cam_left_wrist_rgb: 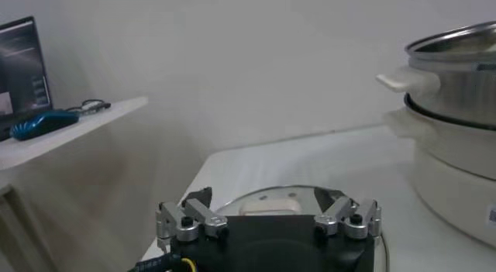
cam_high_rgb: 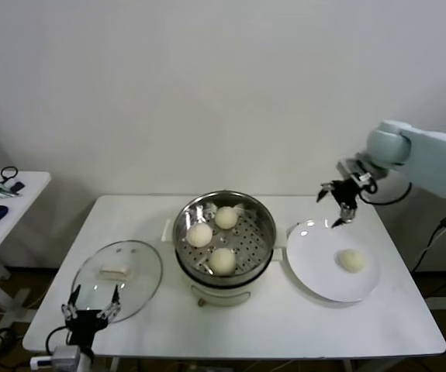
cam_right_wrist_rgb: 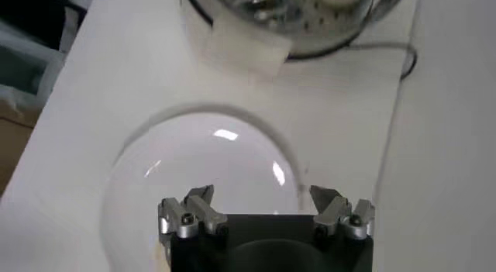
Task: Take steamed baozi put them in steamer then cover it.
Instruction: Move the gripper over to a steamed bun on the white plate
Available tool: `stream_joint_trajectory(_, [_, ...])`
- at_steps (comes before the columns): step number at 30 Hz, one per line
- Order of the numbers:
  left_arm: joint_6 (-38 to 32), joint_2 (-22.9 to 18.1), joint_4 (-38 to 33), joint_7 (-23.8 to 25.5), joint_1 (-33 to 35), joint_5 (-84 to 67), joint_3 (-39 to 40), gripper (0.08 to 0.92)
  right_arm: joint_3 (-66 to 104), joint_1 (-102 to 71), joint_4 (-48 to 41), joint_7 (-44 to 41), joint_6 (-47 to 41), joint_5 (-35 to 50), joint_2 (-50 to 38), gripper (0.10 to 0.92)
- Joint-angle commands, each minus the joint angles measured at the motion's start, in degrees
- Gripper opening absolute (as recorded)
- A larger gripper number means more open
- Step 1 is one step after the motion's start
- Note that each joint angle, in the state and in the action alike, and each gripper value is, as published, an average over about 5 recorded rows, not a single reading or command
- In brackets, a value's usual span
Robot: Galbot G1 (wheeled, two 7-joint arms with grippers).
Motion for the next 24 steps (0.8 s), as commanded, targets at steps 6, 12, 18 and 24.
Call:
stream_joint_trajectory(6, [-0.08,-0.05,0.35,-0.03,-0.10,-0.10,-0.38,0.823,12.39,-20.40,-11.50,0.69,-4.86,-10.41,-1.90,0.823])
stream_joint_trajectory(12, [-0.28,-0.24,0.61,-0.12,0.15,-0.08,-0.67,0.823,17.24,-25.23,-16.70,0.33,-2.68,-14.23,1.99,0.823])
stream_joint_trajectory(18, [-0.71,-0.52,0.78,-0.27,0.70,0.01,-0.81,0.823,19.00,-27.25,-18.43,0.13,-2.26,-15.60,4.55,0.823])
stream_joint_trajectory(24, [-0.94,-0.55,0.60,-0.36,1.30,0.06,-1.13,0.823,19.38,-27.75,-19.98,0.15,-1.60,-17.01,5.48,0.823])
